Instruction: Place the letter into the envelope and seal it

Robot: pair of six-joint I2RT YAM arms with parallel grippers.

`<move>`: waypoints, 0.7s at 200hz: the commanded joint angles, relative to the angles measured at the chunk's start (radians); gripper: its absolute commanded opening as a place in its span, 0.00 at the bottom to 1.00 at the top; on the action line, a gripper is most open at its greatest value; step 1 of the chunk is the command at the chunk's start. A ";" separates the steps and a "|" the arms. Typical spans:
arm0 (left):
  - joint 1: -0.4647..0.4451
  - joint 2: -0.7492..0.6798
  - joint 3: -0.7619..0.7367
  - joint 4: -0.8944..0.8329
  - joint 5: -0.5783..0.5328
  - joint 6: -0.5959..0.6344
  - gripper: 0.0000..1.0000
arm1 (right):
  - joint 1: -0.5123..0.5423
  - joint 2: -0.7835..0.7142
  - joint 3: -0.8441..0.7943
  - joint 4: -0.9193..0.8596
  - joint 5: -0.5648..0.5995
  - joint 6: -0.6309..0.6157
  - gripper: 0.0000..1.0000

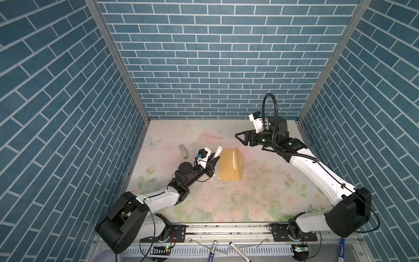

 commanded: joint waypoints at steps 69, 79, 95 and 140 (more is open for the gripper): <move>-0.016 0.002 0.040 0.052 -0.012 -0.016 0.00 | 0.164 0.094 0.027 0.060 -0.016 0.073 0.81; -0.016 0.000 0.040 0.050 -0.013 -0.016 0.00 | 0.170 0.104 0.034 0.061 -0.019 0.074 0.78; -0.016 -0.002 0.042 0.043 -0.013 -0.015 0.00 | 0.182 0.119 0.044 0.065 -0.022 0.073 0.73; -0.018 -0.003 0.048 0.029 -0.013 -0.016 0.00 | 0.208 0.146 0.069 0.073 -0.036 0.075 0.50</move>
